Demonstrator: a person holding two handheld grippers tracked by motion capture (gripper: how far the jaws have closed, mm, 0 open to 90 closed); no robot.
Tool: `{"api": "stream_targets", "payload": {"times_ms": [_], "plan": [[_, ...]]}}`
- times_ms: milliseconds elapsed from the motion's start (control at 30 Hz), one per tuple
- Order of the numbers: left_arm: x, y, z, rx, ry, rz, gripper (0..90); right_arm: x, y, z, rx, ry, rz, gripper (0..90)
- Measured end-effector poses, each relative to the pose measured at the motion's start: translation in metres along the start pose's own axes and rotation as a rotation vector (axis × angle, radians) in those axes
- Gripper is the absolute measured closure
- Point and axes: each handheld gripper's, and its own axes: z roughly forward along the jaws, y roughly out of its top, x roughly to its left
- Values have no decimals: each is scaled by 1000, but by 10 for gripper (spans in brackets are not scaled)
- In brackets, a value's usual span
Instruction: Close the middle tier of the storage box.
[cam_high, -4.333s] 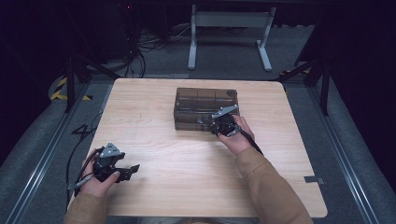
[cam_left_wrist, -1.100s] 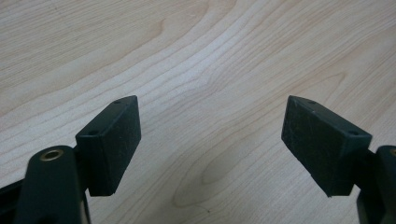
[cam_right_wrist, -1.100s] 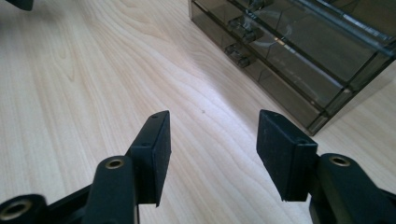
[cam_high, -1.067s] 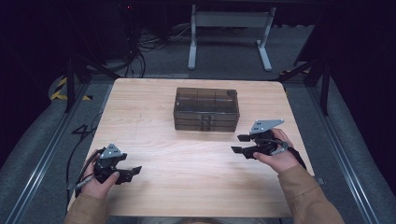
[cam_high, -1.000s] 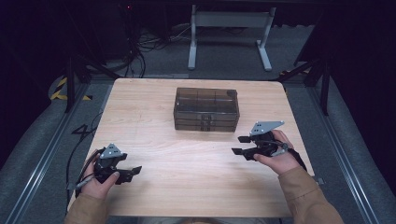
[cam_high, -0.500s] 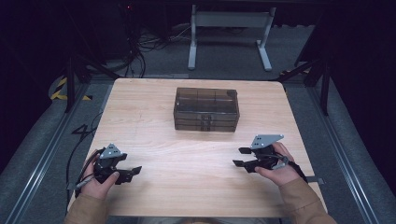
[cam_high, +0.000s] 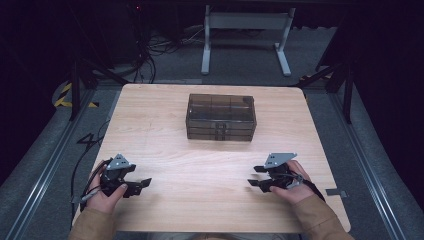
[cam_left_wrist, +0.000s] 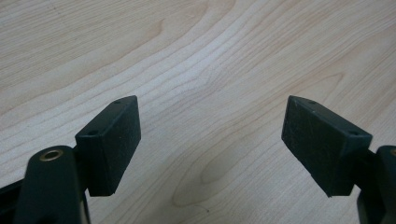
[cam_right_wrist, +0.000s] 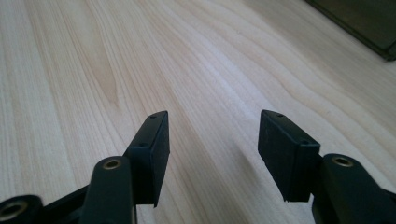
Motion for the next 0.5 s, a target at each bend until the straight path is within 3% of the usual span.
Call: {"api": "stream_targets", "payload": {"times_ms": [133,500], "plan": [[1,0,0,-6,-3,-4,206,4,-4,6,12,9,-6,445],[2,0,2,3,-7,0,206,8,-8,7,-12,-27,-37,434]]}}
